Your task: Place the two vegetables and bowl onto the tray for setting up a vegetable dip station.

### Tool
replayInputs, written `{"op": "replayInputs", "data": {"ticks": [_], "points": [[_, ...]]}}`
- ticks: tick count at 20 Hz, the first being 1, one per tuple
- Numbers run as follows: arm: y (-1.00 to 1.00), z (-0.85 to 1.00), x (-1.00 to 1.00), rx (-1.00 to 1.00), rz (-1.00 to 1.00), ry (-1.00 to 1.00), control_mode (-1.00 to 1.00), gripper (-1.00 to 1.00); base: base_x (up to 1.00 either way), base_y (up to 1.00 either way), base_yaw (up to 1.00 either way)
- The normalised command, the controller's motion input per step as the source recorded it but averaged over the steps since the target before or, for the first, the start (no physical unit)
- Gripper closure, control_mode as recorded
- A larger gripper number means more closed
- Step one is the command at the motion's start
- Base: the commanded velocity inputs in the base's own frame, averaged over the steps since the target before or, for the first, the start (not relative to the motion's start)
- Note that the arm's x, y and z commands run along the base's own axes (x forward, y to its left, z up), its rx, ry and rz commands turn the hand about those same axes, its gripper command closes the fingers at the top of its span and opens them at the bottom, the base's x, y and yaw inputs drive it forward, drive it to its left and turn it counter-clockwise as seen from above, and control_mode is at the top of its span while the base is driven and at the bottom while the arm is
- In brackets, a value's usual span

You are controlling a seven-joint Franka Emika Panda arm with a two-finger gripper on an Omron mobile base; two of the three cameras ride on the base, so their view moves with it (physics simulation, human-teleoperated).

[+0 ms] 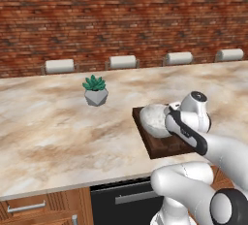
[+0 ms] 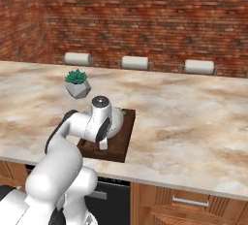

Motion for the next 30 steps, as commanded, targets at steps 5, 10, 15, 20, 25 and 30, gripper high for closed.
{"op": "replayInputs", "data": {"ticks": [5,10,15,20,25,30], "points": [[-0.09,-0.10,0.10,0.00,0.02,0.00,-1.00,1.00,0.00,0.00,0.00],[-0.18,0.00,0.00,0.00,0.01,0.00,-1.00,1.00,0.00,0.00,0.00],[-0.27,0.00,0.00,0.00,0.00,0.00,-1.00,1.00,0.00,0.00,0.00],[-0.09,0.00,0.00,0.00,0.01,0.00,-1.00,1.00,0.00,0.00,0.00],[0.00,0.00,0.00,0.00,0.05,0.03,-1.00,1.00,0.00,0.00,0.00],[0.00,-0.03,0.00,0.00,0.04,0.07,-1.00,-1.00,0.00,0.00,0.00]]}}
